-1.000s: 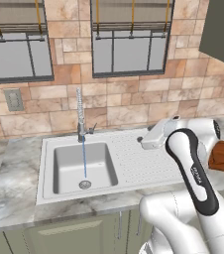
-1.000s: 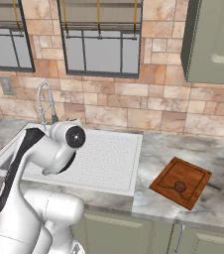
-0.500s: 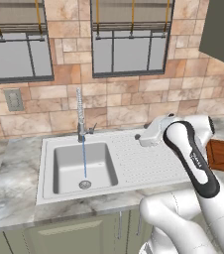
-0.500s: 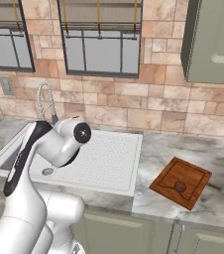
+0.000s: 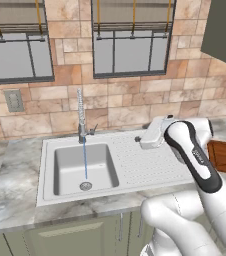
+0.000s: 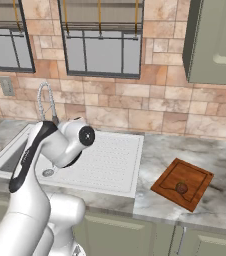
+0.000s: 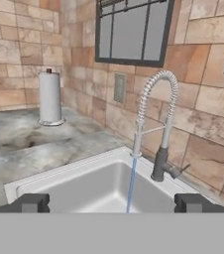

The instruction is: Pick the pear from the sink and place it on the cutting board to airdry. Then turn off the sink faucet.

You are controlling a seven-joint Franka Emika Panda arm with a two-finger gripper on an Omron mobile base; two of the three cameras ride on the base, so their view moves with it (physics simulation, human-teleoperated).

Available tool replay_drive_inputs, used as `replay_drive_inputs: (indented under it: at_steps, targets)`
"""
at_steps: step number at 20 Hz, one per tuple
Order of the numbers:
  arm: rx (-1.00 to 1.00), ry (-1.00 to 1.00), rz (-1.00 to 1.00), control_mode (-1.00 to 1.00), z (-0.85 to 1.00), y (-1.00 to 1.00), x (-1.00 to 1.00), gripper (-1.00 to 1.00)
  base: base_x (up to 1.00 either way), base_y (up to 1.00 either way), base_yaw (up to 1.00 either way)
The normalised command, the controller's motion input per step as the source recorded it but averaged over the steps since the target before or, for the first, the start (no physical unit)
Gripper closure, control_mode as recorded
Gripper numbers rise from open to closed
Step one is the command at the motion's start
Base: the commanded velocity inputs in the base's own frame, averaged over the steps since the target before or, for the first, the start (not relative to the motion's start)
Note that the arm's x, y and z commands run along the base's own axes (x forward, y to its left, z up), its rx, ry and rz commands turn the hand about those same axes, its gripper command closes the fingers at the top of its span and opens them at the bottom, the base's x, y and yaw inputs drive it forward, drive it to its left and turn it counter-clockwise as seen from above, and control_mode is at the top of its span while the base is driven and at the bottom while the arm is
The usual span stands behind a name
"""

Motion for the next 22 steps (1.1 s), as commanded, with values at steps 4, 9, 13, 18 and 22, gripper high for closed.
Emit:
replay_drive_inputs:
  at_steps: [4, 9, 13, 18, 22]
  targets:
    - [0.0, -0.04, 0.0, -1.0, 0.0, 0.07, 0.21, -1.0, 0.0, 0.0, 0.0]
    - [0.0, 0.0, 0.0, -1.0, 0.0, 0.0, 0.22, -1.0, 0.0, 0.0, 0.0]
    - [0.0, 0.0, 0.0, -1.0, 0.0, 0.0, 0.23, -1.0, 0.0, 0.0, 0.0]
    - [0.0, 0.0, 0.0, -1.0, -0.06, 0.01, 0.14, -1.0, 0.0, 0.0, 0.0]
    - [0.0, 0.0, 0.0, -1.0, -0.17, 0.06, 0.08, -1.0, 0.0, 0.0, 0.0]
